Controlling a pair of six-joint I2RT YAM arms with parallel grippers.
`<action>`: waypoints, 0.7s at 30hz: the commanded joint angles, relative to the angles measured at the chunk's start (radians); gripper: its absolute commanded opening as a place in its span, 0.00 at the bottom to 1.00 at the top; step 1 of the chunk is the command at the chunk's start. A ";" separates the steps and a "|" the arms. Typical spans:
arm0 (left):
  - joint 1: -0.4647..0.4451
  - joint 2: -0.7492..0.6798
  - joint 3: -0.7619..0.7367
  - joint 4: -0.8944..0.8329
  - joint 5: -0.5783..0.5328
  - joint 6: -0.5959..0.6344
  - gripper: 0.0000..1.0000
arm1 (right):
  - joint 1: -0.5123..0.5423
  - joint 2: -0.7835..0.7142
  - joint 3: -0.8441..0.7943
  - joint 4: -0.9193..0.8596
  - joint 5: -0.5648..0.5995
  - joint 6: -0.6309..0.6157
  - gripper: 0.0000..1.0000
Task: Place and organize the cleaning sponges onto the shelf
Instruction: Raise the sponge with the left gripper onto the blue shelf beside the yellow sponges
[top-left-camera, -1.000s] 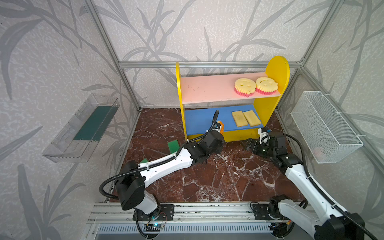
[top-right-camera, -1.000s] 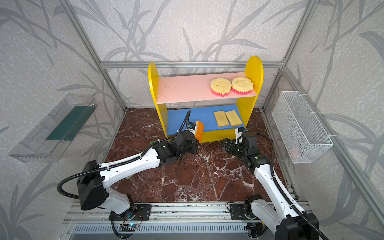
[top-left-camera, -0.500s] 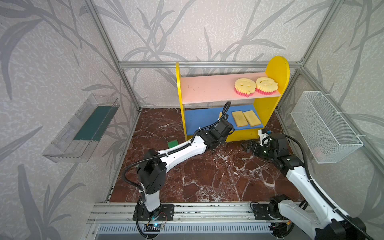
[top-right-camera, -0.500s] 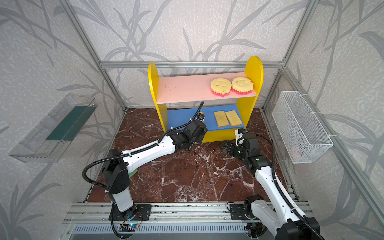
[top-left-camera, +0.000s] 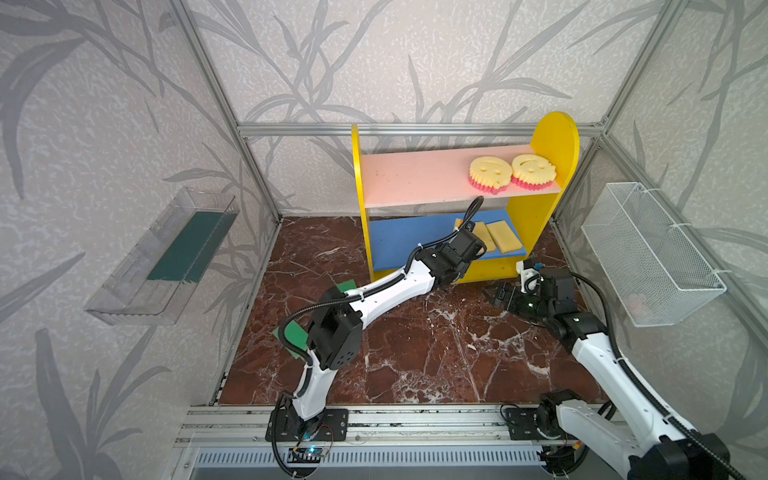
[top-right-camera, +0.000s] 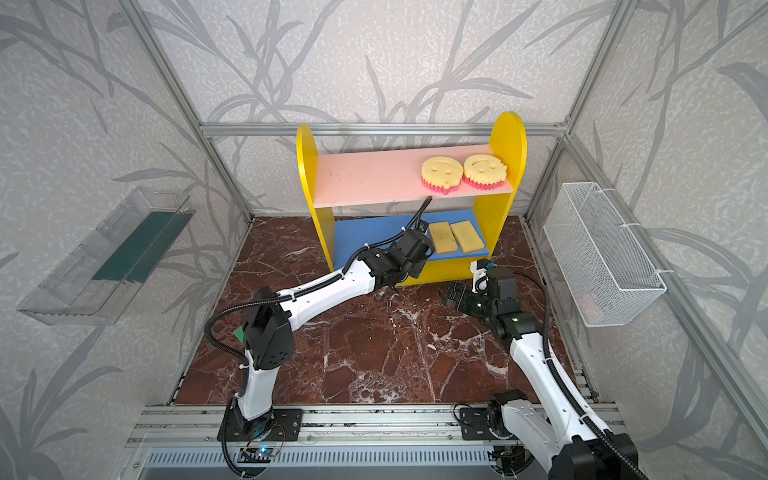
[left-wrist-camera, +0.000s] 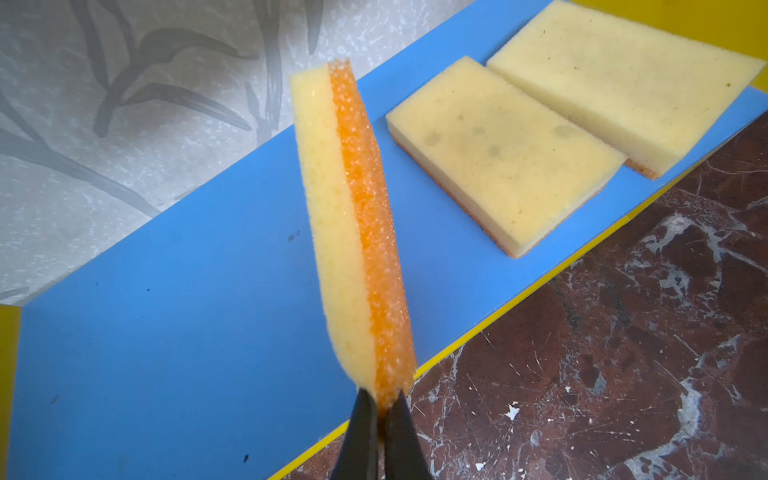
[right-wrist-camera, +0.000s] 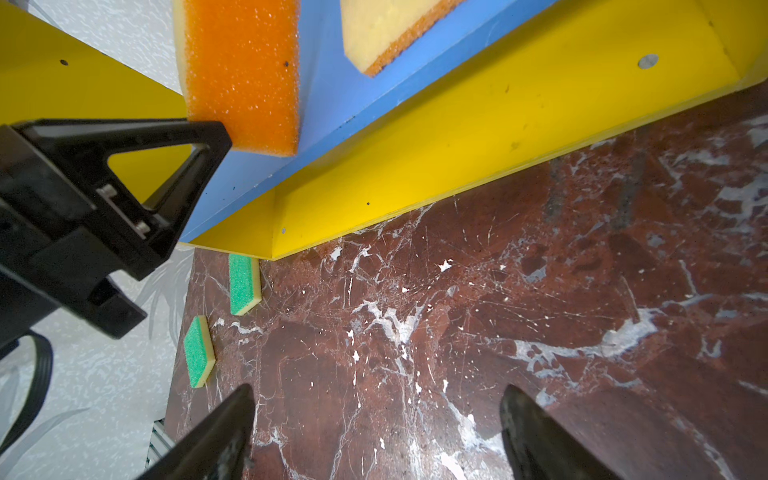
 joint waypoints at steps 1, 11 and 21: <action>0.003 0.037 0.050 -0.065 0.039 0.000 0.21 | -0.008 0.026 -0.007 0.008 -0.014 0.002 0.91; -0.014 0.076 0.118 -0.073 0.072 -0.008 0.49 | -0.028 0.094 0.010 -0.001 -0.011 0.018 0.91; -0.025 0.078 0.146 -0.045 0.139 -0.023 0.62 | -0.034 0.076 0.009 -0.006 0.030 0.019 0.90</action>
